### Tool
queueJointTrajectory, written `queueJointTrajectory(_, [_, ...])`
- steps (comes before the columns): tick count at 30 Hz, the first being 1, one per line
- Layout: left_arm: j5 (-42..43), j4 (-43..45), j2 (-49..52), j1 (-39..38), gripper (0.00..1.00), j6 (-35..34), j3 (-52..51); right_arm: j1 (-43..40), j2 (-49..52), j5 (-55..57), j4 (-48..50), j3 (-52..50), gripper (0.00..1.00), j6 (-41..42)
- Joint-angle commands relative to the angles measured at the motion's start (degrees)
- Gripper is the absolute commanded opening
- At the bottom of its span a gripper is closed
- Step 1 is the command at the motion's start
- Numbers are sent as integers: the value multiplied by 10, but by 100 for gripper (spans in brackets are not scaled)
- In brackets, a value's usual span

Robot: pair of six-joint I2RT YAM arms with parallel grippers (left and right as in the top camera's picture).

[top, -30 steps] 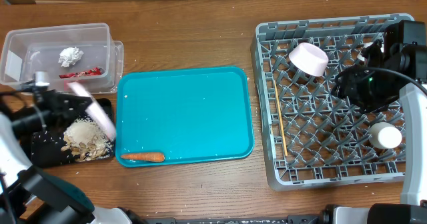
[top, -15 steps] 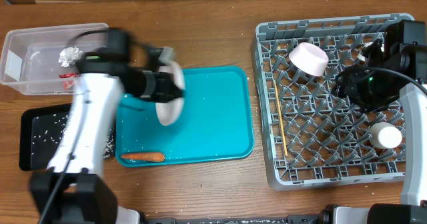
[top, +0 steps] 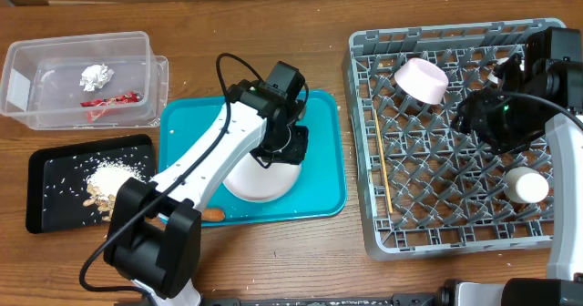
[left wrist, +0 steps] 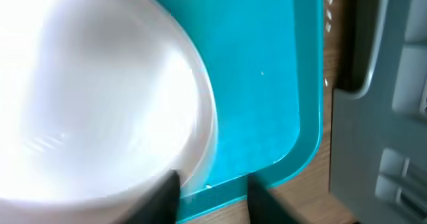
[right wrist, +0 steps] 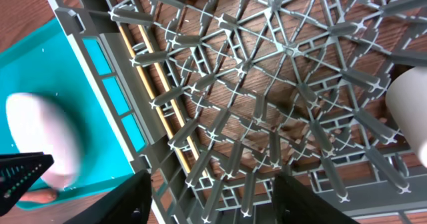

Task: Sort waste into correct bins and load items into the dishwasher
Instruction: 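Set the empty white plate back down on the teal tray, then grasp the white plate with the right gripper and lift it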

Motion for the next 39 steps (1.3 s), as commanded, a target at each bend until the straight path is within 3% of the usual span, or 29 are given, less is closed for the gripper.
queueJointTrajectory(1, [-43, 1, -37, 10, 47, -17, 6, 1, -1, 5, 2, -1, 73, -4])
queueJointTrajectory(4, [-76, -7, -81, 19, 53, -18, 8, 1, -1, 5, 8, -1, 93, -4])
queueJointTrajectory(6, [-95, -19, -119, 31, 94, -18, 8, 1, -1, -2, 27, -1, 100, -4])
queueJointTrajectory(7, [-99, -24, -135, 38, 100, -18, 8, 1, -1, -12, 34, -1, 100, -4])
queueJointTrajectory(13, [-105, -78, -224, 116, 100, -21, 8, 20, -1, -201, 114, -1, 98, -4])
queueJointTrajectory(16, [-105, -110, -250, 177, 100, -34, 8, 71, -1, -220, 146, -1, 95, -4])
queueJointTrajectory(22, [-89, -150, -271, 328, 100, -77, 8, 249, 19, -90, 191, -1, 96, 14])
queueJointTrajectory(27, [-78, -167, -269, 413, 100, -78, 8, 370, 102, 11, 202, -1, 98, 55])
queueJointTrajectory(33, [-79, -168, -269, 419, 100, -77, 8, 420, 202, 3, 232, -1, 96, 85])
queueJointTrajectory(39, [-81, -168, -269, 419, 100, -77, 8, 457, 300, 7, 264, -1, 82, 104])
